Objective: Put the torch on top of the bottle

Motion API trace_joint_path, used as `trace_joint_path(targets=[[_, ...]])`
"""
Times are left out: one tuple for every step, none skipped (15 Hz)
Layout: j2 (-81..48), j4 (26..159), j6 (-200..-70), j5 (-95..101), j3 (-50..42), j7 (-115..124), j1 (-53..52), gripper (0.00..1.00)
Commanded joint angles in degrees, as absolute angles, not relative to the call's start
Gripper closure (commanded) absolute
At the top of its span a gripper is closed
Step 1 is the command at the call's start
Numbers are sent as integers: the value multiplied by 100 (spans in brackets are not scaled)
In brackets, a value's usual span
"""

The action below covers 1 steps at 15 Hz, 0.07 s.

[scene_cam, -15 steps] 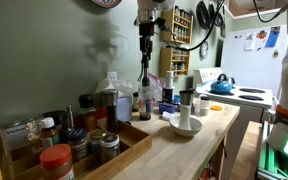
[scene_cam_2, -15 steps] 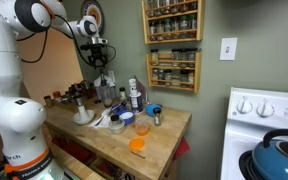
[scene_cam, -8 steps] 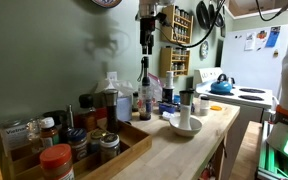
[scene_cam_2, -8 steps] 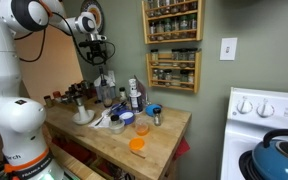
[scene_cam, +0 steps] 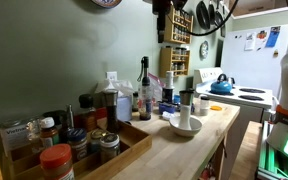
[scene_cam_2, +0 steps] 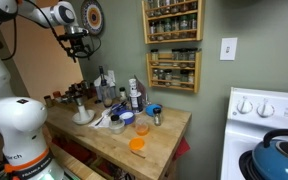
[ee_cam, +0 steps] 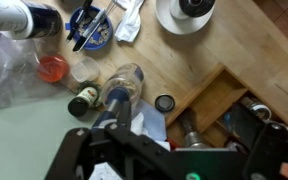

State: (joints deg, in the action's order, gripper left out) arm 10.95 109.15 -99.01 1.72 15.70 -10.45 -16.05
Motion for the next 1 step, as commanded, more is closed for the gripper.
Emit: trace_joint_path(targets=[[1282,11187,-10033,95,1590,-1164,-1675,0]])
